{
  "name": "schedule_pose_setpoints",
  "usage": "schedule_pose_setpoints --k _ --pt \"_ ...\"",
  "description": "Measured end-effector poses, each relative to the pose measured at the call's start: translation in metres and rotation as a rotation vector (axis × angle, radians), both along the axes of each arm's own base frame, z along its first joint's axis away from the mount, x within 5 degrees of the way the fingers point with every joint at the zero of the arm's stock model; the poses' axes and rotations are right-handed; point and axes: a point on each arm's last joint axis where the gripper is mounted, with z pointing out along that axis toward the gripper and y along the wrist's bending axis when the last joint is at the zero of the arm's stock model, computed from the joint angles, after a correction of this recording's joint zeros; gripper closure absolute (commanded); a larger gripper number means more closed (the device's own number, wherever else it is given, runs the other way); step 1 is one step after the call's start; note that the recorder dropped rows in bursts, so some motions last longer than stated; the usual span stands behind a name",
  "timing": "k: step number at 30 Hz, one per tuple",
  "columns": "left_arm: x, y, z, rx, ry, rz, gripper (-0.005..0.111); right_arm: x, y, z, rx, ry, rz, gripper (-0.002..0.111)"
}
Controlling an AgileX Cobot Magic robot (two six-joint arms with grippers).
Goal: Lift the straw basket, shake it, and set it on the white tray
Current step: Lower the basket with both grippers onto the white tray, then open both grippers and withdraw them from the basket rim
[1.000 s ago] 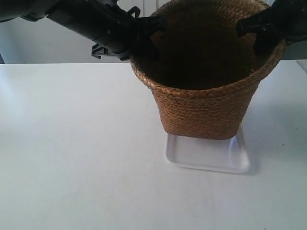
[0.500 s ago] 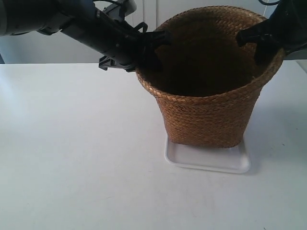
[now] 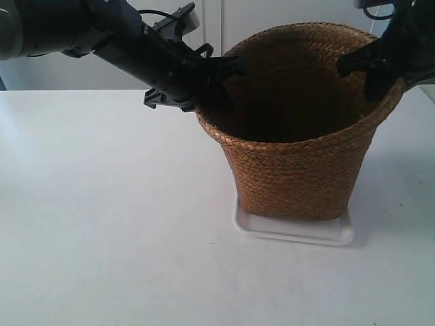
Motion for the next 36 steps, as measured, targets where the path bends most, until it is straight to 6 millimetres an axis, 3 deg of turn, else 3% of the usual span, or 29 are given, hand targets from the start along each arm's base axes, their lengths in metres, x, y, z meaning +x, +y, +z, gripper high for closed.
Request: schedule_pose_setpoints --k 5,9,13,17,24,31,36 --pt "0.001 0.000 0.001 0.005 -0.017 -0.007 0.107 0.001 0.000 0.000 0.002 -0.008 -0.011 0.101" --pt "0.001 0.000 0.001 0.006 -0.020 -0.008 0.105 0.001 0.000 0.000 0.003 -0.012 -0.012 0.082" --pt "0.000 0.000 0.001 0.007 -0.016 -0.013 0.088 0.001 0.000 0.000 0.001 -0.012 -0.012 0.070" --pt "-0.001 0.000 0.000 0.010 -0.009 -0.022 0.069 0.001 -0.002 0.001 -0.014 -0.016 -0.011 0.067" --pt "-0.001 -0.001 0.002 0.007 -0.007 -0.035 0.059 0.002 -0.004 0.001 -0.036 -0.023 -0.010 0.047" --pt "-0.001 -0.001 0.004 0.006 -0.015 -0.038 0.050 0.003 -0.005 0.002 -0.036 -0.038 -0.012 0.045" --pt "0.000 -0.002 0.017 -0.005 -0.041 -0.051 0.042 0.001 -0.005 0.007 -0.032 -0.064 -0.017 0.044"
